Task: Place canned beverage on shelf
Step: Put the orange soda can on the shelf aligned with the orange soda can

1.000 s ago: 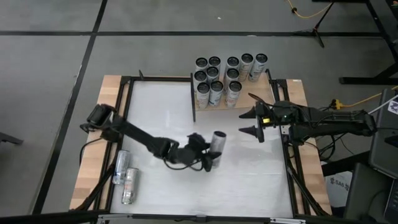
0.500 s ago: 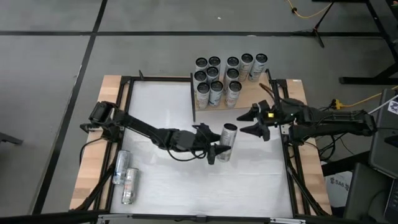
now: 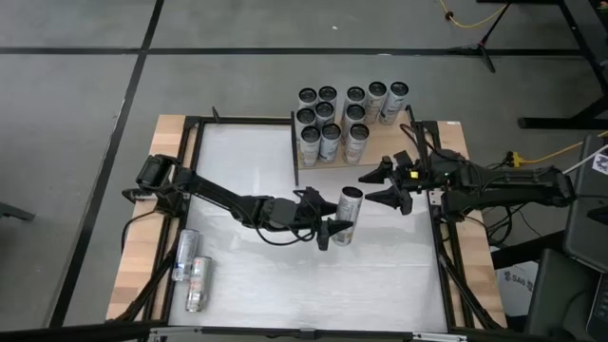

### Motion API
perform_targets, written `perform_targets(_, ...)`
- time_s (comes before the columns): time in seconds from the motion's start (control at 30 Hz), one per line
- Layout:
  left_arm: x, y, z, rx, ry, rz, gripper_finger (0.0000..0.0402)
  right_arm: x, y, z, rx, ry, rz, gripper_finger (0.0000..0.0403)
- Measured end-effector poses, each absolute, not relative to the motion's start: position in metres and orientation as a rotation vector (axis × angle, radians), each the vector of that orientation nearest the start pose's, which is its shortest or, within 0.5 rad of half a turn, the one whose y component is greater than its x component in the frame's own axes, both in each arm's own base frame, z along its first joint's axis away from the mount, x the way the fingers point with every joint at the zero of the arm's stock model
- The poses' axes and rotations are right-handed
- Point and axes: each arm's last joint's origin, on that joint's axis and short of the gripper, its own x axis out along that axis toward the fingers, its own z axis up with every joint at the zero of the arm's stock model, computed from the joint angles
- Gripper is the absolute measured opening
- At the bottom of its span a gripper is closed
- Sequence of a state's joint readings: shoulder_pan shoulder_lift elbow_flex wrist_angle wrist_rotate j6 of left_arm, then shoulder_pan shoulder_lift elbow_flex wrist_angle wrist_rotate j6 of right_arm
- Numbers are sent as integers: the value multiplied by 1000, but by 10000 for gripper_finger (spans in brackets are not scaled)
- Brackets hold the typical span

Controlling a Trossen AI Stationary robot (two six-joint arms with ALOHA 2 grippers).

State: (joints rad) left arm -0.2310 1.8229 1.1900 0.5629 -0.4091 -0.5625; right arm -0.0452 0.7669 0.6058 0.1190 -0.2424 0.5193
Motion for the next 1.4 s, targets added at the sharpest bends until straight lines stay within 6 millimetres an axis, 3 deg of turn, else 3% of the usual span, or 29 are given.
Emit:
perform_targets(0.83, 404, -83, 257, -513, -2, 219, 228, 221, 2, 289, 544, 89, 362, 316)
perform_targets(1.2, 404, -82, 258, -510, -6, 235, 230, 221, 1, 289, 537, 77, 352, 233)
perform_targets(1.4, 404, -82, 258, -511, -6, 237, 230, 221, 1, 289, 534, 76, 352, 243)
